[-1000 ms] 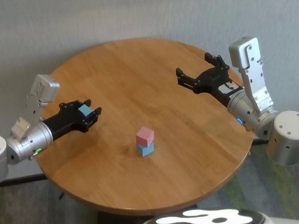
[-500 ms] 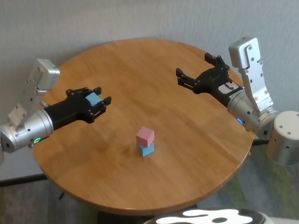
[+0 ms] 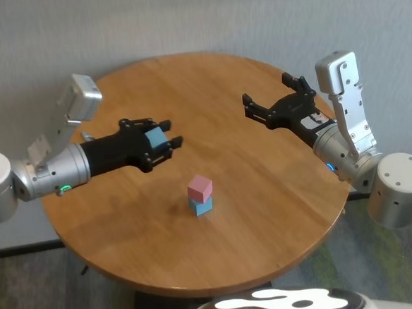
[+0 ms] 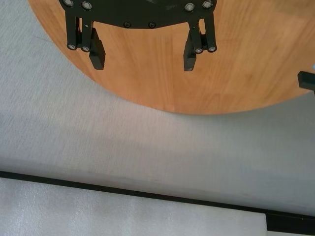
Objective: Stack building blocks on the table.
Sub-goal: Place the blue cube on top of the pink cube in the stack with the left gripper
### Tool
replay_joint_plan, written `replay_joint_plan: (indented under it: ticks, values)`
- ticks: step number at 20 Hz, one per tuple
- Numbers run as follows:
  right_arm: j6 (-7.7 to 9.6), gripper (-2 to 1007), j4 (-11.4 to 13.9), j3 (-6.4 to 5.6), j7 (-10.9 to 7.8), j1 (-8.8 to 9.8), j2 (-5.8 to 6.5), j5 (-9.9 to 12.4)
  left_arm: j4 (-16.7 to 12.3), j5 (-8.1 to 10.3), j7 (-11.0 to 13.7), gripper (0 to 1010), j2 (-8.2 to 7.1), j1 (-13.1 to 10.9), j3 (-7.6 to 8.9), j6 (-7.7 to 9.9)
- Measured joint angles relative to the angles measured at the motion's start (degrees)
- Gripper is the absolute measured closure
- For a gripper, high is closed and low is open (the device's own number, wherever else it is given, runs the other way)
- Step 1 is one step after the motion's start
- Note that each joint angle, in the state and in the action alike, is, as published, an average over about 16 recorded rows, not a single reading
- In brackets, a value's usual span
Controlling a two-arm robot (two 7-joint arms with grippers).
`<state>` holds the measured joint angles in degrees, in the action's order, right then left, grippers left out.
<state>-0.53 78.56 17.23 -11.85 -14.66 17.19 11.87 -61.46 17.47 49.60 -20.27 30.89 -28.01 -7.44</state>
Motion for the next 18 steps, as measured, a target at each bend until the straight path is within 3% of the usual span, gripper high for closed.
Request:
replay_joint_plan:
  ticks: [10, 18]
  values:
    - [0.00, 0, 0.0, 0.00, 0.00, 0.00, 0.00, 0.0, 1.4, 3.37, 4.9, 616, 2.37, 0.9, -3.41, 1.05]
    - [0.00, 0, 0.0, 0.00, 0.00, 0.00, 0.00, 0.0, 4.7, 3.62, 6.3, 616, 3.49, 2.2, -6.07, 1.20]
